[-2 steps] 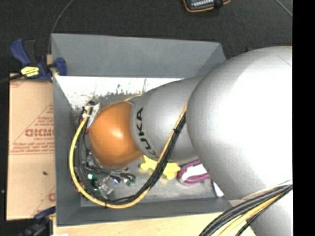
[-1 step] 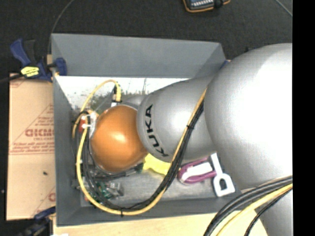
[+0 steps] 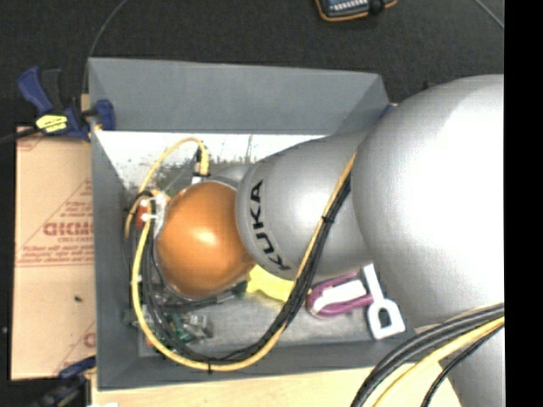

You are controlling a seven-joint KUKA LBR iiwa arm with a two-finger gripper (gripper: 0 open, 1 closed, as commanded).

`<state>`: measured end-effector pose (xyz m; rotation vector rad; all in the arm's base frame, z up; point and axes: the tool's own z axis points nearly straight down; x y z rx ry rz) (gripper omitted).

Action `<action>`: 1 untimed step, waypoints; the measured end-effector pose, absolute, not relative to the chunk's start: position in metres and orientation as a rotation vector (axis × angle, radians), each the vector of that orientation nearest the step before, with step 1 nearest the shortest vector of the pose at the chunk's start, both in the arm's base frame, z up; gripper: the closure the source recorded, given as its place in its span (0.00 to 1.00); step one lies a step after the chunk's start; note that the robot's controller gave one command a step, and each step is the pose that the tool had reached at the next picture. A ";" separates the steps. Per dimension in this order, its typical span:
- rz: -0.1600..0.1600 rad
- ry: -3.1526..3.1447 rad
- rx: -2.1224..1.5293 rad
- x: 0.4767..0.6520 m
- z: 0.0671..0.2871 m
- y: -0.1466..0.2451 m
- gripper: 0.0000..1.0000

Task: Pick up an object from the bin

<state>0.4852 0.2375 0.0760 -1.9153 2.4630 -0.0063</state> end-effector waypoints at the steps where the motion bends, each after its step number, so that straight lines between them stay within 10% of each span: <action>1: -0.007 2.467 -1.913 0.485 0.083 0.236 1.00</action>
Offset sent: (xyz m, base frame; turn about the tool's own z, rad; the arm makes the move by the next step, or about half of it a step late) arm -0.0001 -0.0007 0.1086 0.0015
